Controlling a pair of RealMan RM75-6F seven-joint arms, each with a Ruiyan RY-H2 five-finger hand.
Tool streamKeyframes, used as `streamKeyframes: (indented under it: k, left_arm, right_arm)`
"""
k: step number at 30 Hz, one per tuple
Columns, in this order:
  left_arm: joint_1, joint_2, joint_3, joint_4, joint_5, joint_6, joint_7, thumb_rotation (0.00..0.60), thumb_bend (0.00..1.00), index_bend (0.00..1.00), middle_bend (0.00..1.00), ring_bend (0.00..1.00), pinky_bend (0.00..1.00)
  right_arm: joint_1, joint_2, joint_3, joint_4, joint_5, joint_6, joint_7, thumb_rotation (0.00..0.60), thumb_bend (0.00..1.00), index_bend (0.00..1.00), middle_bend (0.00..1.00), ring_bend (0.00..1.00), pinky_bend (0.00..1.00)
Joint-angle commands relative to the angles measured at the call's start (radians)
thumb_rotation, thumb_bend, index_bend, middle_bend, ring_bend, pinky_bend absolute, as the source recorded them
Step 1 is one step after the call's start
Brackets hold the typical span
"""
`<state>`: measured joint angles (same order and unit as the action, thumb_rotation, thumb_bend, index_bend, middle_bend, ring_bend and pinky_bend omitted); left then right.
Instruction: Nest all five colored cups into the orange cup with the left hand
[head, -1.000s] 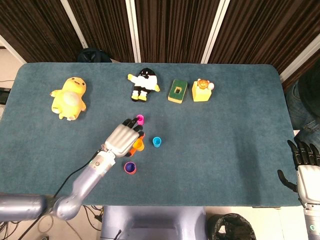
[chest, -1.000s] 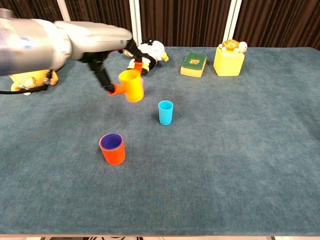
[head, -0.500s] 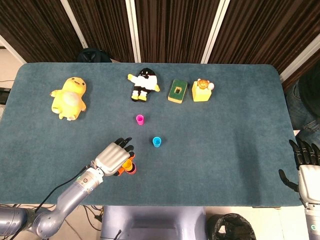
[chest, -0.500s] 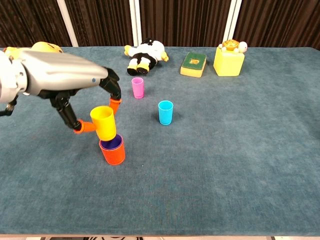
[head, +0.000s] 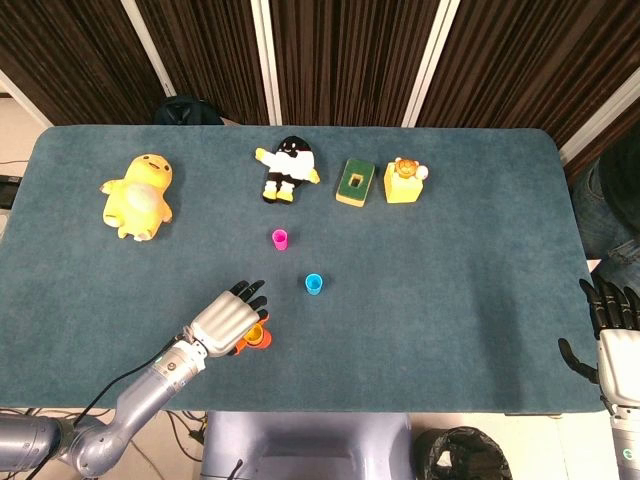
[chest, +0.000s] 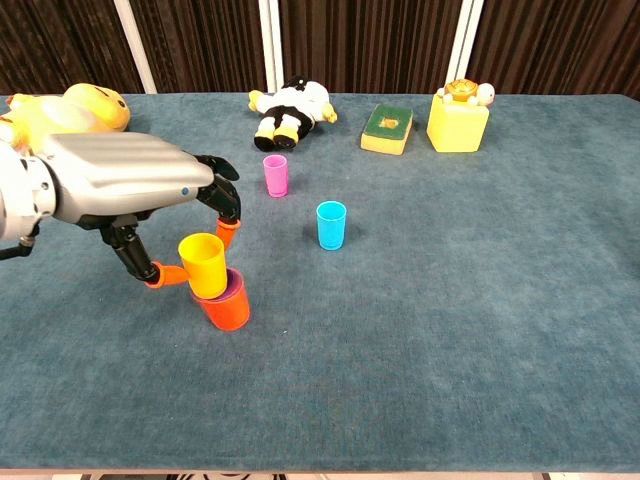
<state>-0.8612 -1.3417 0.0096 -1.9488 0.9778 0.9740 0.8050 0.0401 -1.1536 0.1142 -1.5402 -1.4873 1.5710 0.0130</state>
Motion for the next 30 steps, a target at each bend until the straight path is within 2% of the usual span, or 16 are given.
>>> streamKeyframes:
  k: [1, 8, 13, 18, 24, 30]
  left_arm:
    - [-0.001, -0.016, 0.005, 0.014, 0.013, 0.006, 0.004, 0.600, 0.31, 0.42, 0.23, 0.00, 0.16]
    - [-0.001, -0.035, 0.001, 0.027, 0.021, 0.016, -0.003, 0.600, 0.30, 0.38, 0.23, 0.00, 0.15]
    - [-0.008, -0.030, 0.012, 0.029, 0.012, 0.004, 0.009, 0.600, 0.21, 0.22, 0.18, 0.00, 0.14]
    - [-0.020, -0.007, 0.026, 0.018, -0.020, -0.020, 0.026, 0.600, 0.19, 0.15, 0.16, 0.00, 0.13]
    - [-0.024, 0.019, 0.013, 0.003, -0.039, -0.006, 0.016, 0.600, 0.17, 0.13, 0.17, 0.00, 0.13]
    - [0.002, 0.007, -0.013, 0.061, 0.007, 0.052, -0.041, 0.600, 0.17, 0.13, 0.17, 0.00, 0.13]
  right_arm:
    - [0.000, 0.000, 0.000, 0.000, -0.001, 0.000, 0.001, 0.600, 0.37, 0.07, 0.05, 0.07, 0.04]
    - [0.000, 0.001, 0.000, 0.000, -0.002, 0.000, 0.003, 0.600, 0.37, 0.07, 0.05, 0.07, 0.04]
    - [0.000, 0.003, 0.001, 0.000, 0.000, 0.001, 0.006, 0.600, 0.37, 0.07, 0.05, 0.07, 0.04]
    - [0.000, 0.004, 0.001, -0.001, 0.000, 0.000, 0.006, 0.600, 0.37, 0.07, 0.05, 0.07, 0.04]
    - [0.000, 0.004, 0.001, -0.002, -0.002, 0.001, 0.006, 0.600, 0.37, 0.07, 0.05, 0.07, 0.04]
    - [0.000, 0.003, 0.000, -0.002, -0.003, 0.001, 0.005, 0.600, 0.37, 0.07, 0.05, 0.07, 0.04]
